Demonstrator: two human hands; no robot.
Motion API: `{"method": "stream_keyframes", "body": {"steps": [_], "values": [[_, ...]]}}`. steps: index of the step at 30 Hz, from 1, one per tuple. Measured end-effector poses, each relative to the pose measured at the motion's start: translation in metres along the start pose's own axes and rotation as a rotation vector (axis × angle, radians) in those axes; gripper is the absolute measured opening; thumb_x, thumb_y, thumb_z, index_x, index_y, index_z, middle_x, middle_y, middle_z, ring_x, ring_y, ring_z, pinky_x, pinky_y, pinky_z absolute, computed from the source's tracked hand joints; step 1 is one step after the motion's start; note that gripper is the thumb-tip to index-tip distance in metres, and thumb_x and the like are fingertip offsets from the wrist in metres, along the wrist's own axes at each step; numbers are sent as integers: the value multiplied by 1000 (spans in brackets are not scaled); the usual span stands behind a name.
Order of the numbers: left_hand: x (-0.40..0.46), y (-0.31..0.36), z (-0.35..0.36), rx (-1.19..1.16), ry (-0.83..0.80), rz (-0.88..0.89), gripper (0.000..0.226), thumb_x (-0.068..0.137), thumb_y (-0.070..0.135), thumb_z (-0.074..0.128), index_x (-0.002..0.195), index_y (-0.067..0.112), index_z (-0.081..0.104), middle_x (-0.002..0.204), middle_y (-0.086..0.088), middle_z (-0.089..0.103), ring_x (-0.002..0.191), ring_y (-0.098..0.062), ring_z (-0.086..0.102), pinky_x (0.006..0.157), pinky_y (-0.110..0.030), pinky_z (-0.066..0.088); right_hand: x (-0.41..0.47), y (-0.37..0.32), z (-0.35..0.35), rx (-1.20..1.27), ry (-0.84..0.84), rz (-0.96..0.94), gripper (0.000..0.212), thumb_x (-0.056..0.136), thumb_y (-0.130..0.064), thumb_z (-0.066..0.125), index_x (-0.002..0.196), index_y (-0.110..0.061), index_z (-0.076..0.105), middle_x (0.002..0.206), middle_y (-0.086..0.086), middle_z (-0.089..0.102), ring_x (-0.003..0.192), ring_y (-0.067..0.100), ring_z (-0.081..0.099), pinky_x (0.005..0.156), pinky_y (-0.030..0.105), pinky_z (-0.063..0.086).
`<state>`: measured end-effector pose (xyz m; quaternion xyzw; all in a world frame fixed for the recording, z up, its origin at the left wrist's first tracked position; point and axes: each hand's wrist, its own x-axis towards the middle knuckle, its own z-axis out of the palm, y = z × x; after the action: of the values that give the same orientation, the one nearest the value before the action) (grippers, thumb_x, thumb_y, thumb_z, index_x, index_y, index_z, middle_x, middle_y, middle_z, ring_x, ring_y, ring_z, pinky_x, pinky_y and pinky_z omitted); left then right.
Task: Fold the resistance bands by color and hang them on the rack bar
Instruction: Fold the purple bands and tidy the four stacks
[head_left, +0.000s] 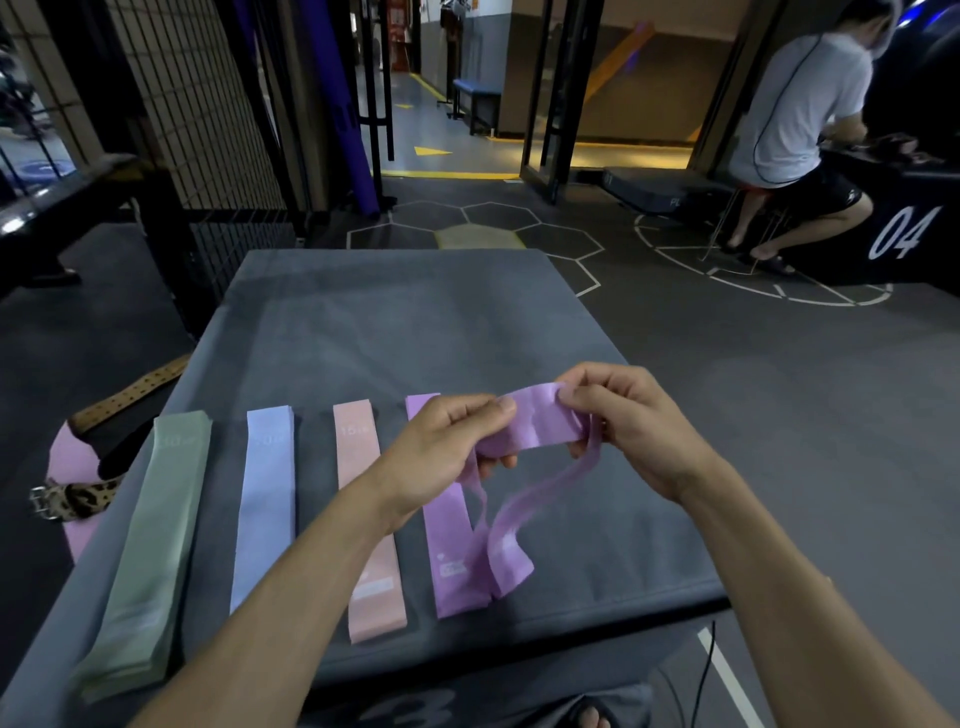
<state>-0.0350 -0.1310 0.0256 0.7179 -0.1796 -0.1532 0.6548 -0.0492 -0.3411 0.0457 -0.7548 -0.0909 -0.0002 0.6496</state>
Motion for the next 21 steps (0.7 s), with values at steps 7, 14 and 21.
{"method": "stream_keyframes", "body": {"steps": [7, 14, 21], "values": [[2, 0, 2, -30, -34, 77, 31, 95, 45, 55, 114, 22, 66, 99, 9, 70, 84, -6, 60, 75, -18, 49, -1, 1, 1, -76, 41, -152, 4, 91, 3, 65, 89, 2, 68, 75, 22, 69, 68, 22, 64, 68, 33, 52], [4, 4, 3, 66, 85, 303, 24, 99, 6, 61, 116, 23, 67, 117, 5, 69, 86, -19, 72, 74, -28, 59, 2, 2, 10, -20, 107, -188, 10, 91, 2, 66, 90, -7, 73, 84, 5, 74, 77, 13, 66, 72, 23, 52], [4, 9, 3, 172, 153, 405, 30, 85, 8, 79, 102, 30, 69, 109, 8, 70, 85, -12, 71, 78, -20, 53, 3, 2, 14, 110, 125, -92, 10, 85, -18, 65, 82, -20, 74, 83, 14, 68, 79, 25, 58, 74, 43, 41]]}}
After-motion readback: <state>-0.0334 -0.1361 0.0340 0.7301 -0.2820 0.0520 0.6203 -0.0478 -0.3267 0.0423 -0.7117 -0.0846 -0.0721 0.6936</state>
